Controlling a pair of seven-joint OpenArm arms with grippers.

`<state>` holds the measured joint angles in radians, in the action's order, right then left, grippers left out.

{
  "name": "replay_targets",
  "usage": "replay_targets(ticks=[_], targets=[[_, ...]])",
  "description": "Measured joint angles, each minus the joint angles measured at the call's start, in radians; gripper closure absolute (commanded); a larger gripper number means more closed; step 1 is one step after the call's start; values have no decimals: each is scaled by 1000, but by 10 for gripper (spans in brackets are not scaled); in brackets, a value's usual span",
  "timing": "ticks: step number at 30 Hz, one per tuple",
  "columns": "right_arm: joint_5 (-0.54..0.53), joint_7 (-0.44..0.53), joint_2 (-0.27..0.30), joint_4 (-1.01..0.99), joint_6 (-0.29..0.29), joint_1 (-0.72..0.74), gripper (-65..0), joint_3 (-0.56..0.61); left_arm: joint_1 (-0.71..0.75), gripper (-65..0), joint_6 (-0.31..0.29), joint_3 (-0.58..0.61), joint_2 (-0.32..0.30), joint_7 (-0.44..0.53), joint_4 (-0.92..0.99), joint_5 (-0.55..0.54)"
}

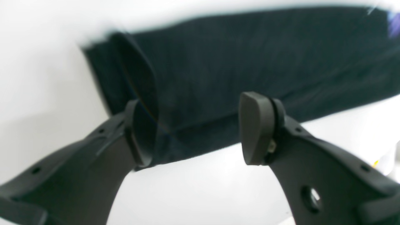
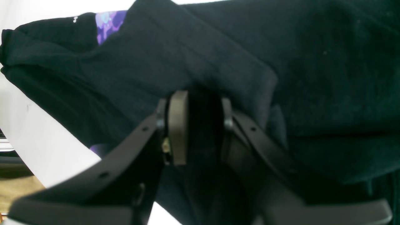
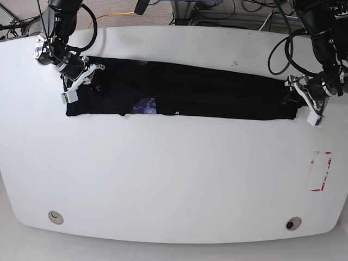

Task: Fold the T-shirt properly
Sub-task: 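Regrasp the strip end with the left gripper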

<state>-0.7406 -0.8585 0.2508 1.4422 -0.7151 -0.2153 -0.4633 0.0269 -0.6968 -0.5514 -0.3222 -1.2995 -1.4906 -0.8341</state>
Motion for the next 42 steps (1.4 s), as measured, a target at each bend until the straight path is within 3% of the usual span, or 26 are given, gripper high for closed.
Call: replay_targets(ticks=[4, 11, 16, 22, 32, 34, 38, 39, 42], targets=[[2, 0, 7, -2, 0, 0, -143, 0, -17, -432, 0, -80, -1, -65, 2, -51], [3, 0, 7, 1, 0, -2, -143, 0, -31, -476, 0, -179, -6, -58, 51, -68], [3, 2, 4, 2, 0, -2, -141, 0, -53, -475, 0, -174, -20, -65, 183, -61], [4, 2, 4, 2, 0, -3, -140, -1, -55, -474, 0, -167, -25, 6, 301, -61], [3, 5, 1, 2, 0, -5, -140, -4, -65, -461, 0, -43, -24, 43, 336, -100], [3, 6, 1, 2, 0, -5, -140, -4, -66, -367, 0, -44, -16, 44, 336, -100], [4, 6, 0, 2, 0, -5, -140, -6, -64, -31, 0, -40, 14, 37, 337, -80], [3, 6, -1, 2, 0, -5, -140, -7, -61, 0, 0, -37, 19, 31, 339, -72], [3, 6, -2, 2, 0, -5, -140, -7, -55, -7, 0, -37, 23, 50, 340, -69]])
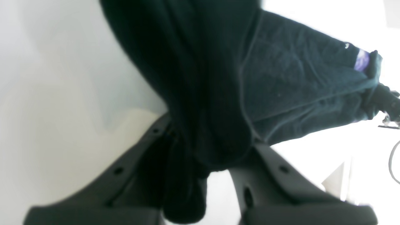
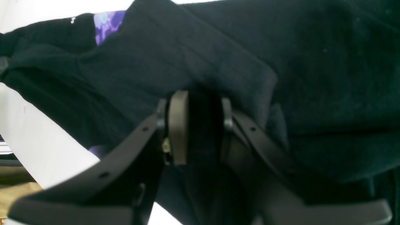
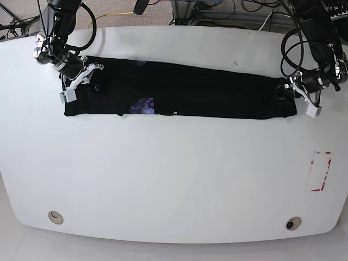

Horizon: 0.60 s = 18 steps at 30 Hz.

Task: Fold the T-shirt properly
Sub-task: 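Regrasp the strip end with the left gripper, then fold the held strip end with the left gripper toward the right gripper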

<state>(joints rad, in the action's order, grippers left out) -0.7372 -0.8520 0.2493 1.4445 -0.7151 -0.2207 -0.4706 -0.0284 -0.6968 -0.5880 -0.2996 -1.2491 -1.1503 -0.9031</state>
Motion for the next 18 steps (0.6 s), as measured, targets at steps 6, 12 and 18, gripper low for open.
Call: replay_targets(ticks=[6, 12, 18], targets=[[0, 0, 0, 0, 0, -1, -140, -1, 10, -13, 0, 0, 0, 9, -115, 11], [0, 4, -2, 0, 0, -3, -138, -1, 21, -13, 1, 130, -10, 10, -326, 5], [0, 2, -2, 0, 0, 0, -138, -2, 44, -14, 0, 270, 19, -67, -492, 14]])
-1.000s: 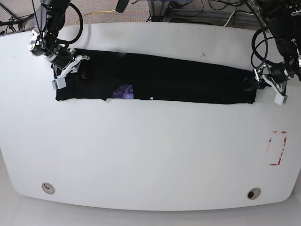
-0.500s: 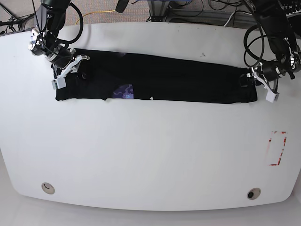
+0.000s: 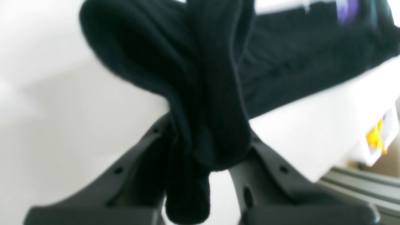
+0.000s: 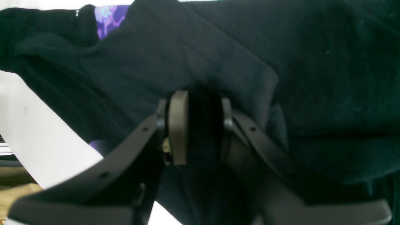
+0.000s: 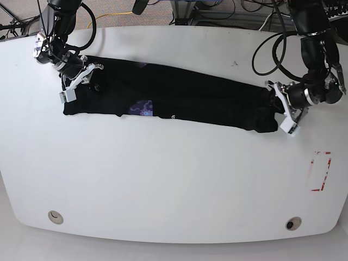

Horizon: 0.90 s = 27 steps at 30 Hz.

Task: Fold the T-shirt properly
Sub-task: 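Fold the held strip end with the left gripper toward the right gripper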

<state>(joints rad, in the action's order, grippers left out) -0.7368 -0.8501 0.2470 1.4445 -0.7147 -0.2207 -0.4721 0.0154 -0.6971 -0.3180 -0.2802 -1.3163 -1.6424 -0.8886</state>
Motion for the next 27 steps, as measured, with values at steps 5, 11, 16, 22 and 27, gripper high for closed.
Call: replay_targets(ticks=[5, 11, 16, 22, 27], targets=[[2, 0, -12, 0, 0, 1, -138, -4, 5, -15, 0, 105, 54, 0, -84, -11], [11, 15, -23, 8, 7, -3, -138, 0, 2, -15, 0, 192, 129, -3, -87, 26], [-3, 21, -21, -14, 3, 4, -138, 2, -19, -15, 0, 271, 182, -24, -56, 102], [-2, 28, -23, -15, 3, 3, -138, 2, -50, -15, 0, 270, 211, -3, -18, 123], [0, 36, -23, -13, 3, 0, -138, 2, -56, -15, 0, 273, 230, -22, 9, 139]])
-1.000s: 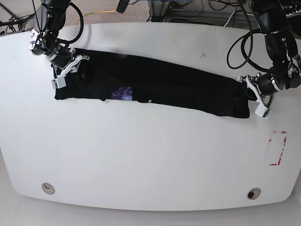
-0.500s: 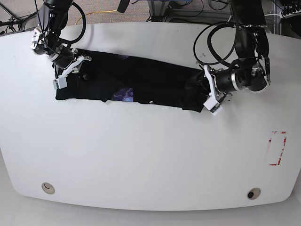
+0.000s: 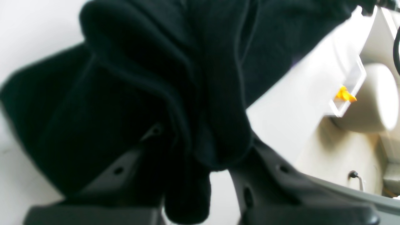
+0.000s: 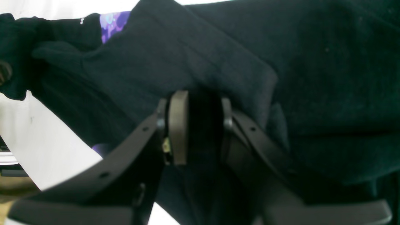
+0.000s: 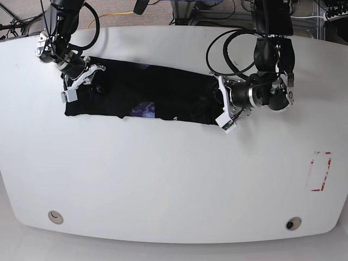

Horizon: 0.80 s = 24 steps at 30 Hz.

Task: Fold the T-shirt properly
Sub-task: 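Fold the held strip end with the left gripper toward the right gripper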

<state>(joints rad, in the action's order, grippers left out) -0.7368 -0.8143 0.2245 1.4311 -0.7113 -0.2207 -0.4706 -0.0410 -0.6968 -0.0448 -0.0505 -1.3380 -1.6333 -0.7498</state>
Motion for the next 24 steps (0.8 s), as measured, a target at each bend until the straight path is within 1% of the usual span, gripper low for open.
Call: replay_targets(ticks=[3, 7, 9, 14, 17, 19, 21, 22, 24], targets=[[-1, 0, 0, 0, 0, 0, -138, 0, -15, -17, 0, 0, 7, 2, 0, 1], [0, 0, 0, 0, 0, 0, -138, 0, -13, -26, 0, 0, 42, 6, 0, 29], [-1, 0, 0, 0, 0, 0, -138, 0, -10, -71, 0, 2, 58, 1, 0, 41], [0, 0, 0, 0, 0, 0, -138, 0, -26, -258, 0, 2, 75, -1, 1, 39], [0, 0, 3, 0, 0, 0, -138, 0, -35, -335, 0, 2, 75, -6, 1, 40], [0, 0, 3, 0, 0, 0, -138, 1, -37, -367, 0, 2, 78, -9, 1, 40], [0, 0, 3, 0, 0, 1, -138, 1, -45, -374, 0, 2, 87, -15, 1, 39], [0, 0, 3, 0, 0, 1, -138, 1, -53, -374, 0, 5, 89, -24, 0, 29], [0, 0, 3, 0, 0, 1, -138, 1, -66, -374, 1, 25, 89, -34, 0, -27]])
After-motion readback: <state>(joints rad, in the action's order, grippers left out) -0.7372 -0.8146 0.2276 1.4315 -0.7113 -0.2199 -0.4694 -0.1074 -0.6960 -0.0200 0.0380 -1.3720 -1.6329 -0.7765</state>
